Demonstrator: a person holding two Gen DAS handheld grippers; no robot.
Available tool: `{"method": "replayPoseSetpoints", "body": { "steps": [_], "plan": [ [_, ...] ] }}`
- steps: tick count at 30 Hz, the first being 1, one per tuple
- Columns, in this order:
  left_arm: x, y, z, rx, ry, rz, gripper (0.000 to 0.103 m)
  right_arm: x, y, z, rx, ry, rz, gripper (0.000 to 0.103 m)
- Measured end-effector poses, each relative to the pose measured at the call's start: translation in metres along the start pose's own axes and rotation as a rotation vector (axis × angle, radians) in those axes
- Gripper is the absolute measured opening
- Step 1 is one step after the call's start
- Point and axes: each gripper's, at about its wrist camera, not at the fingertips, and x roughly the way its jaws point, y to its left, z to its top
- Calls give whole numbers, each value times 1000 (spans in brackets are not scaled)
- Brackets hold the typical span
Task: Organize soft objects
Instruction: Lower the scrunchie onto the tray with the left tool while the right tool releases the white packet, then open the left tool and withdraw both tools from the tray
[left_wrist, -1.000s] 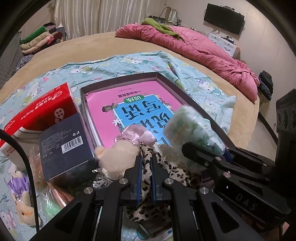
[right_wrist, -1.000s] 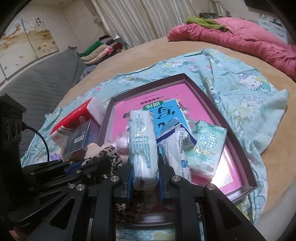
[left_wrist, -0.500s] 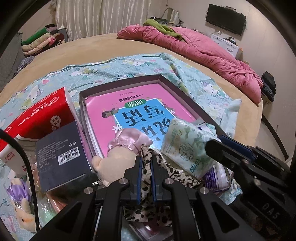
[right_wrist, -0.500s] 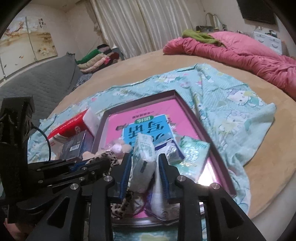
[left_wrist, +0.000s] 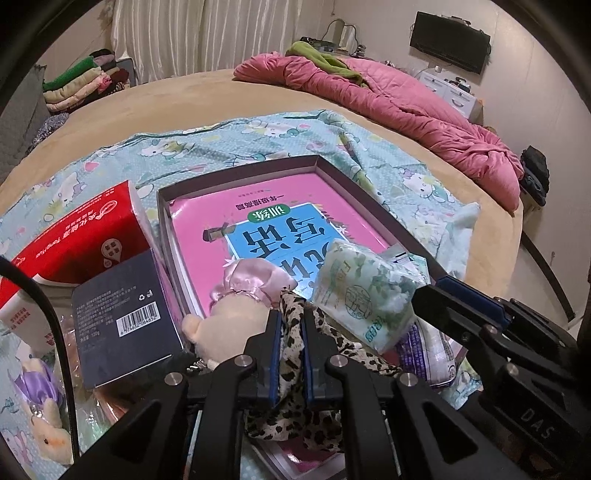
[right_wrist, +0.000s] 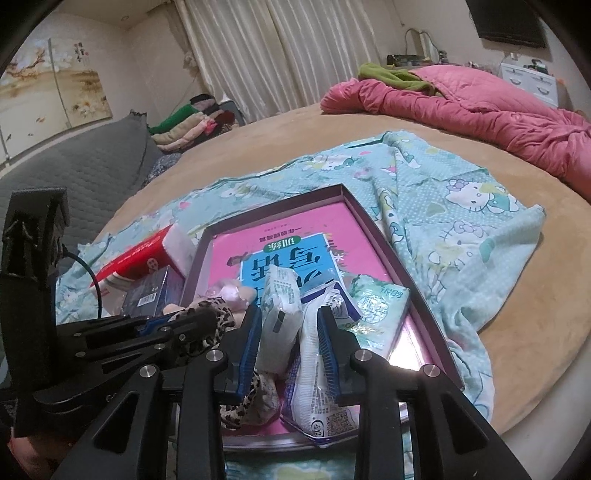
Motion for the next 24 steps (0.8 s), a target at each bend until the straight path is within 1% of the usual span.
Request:
{"method": "replayPoseSetpoints", "body": {
  "steps": [2,7,9,11,14,21,24],
  "plan": [
    [-2,0,-1,-1,2,-5,15,0,0,0,0,-1,-1,32],
    [-4,-2,-2,6,9,-1,19,-1,0,0,0,-4,-5,34],
    [-6,-4,-2,10,10,-6,25,-2,-1,1,1,-5,-8,39],
    [-9,-5,-3,10,12,-19,34,-3,-1,1,2,-7,-9,39],
    [-14,-8,-4,21,2,-12,42,-4,-2,1,4,-10,-11,41],
    [-20,-3,-4,-2,8,-1,47,-6,-4,0,13,-20,-26,48],
    [-26,-3,-3,0,-2,8,53,-8,-6,1,20,-26,-35,50]
  ]
}}
